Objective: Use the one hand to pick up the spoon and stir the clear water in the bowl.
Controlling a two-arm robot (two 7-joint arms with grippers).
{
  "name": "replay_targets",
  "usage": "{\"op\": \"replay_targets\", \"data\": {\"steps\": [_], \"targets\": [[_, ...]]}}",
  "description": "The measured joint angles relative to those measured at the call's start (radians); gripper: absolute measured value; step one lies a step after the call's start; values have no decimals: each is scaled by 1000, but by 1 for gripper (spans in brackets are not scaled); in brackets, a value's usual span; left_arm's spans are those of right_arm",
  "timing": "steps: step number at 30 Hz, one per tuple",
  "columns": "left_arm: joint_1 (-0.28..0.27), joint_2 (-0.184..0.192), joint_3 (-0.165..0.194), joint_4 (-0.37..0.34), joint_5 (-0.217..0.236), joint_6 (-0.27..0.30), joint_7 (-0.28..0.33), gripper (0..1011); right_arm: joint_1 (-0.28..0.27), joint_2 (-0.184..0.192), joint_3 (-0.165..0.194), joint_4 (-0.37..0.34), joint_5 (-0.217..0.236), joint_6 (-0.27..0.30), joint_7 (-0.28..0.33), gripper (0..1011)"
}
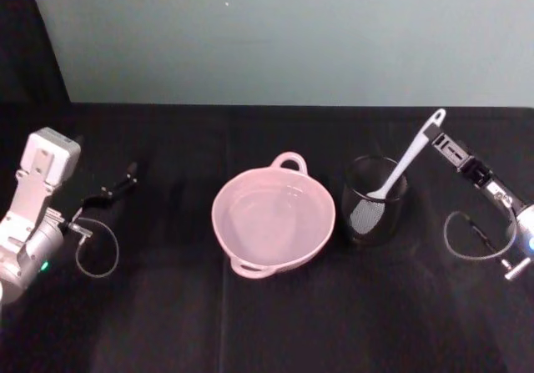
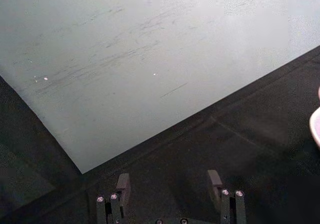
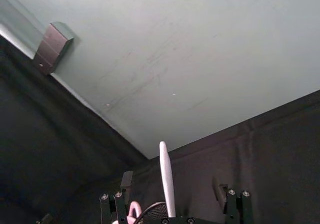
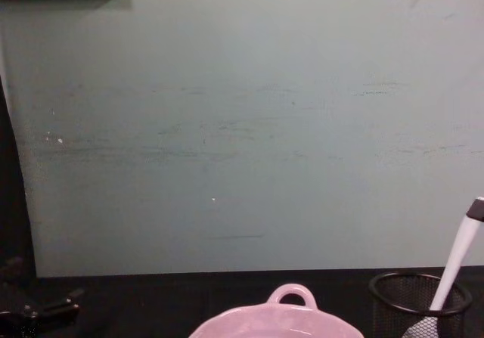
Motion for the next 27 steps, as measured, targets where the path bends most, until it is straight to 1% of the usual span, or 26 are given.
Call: {"op": "replay_targets", "data": {"steps": [6, 7, 10, 12, 15, 17, 21, 22, 25, 26, 27], "targets": [[0, 0, 0, 0, 0, 0, 0, 1011, 51, -12, -28, 74, 30, 0, 64, 1003], [0, 0, 0, 0, 0, 0, 0, 1011, 65, -15, -37, 97, 36, 0, 80, 1003], [0, 0, 0, 0, 0, 0, 0, 1011, 92, -17, -53, 133, 41, -6, 109, 1003], [0, 0, 0, 0, 0, 0, 0, 1011, 101, -17, -59, 142, 43, -9, 116, 1002], [0, 0, 0, 0, 0, 0, 0, 1011, 114, -12, -76, 155, 37, -26, 125, 1002], [0, 0, 0, 0, 0, 0, 0, 1011, 115, -8, -82, 155, 34, -34, 126, 994], [0, 0, 0, 0, 0, 0, 0, 1011, 114, 0, -90, 148, 31, -50, 126, 917], [0, 0, 0, 0, 0, 0, 0, 1011, 112, 4, -93, 144, 31, -55, 124, 870], [0, 0, 0, 0, 0, 0, 0, 1011, 105, 13, -99, 132, 29, -67, 121, 820], [0, 0, 0, 0, 0, 0, 0, 1011, 103, 16, -100, 128, 28, -70, 119, 765], [0, 0, 0, 0, 0, 0, 0, 1011, 101, 19, -102, 124, 26, -74, 119, 749]]}}
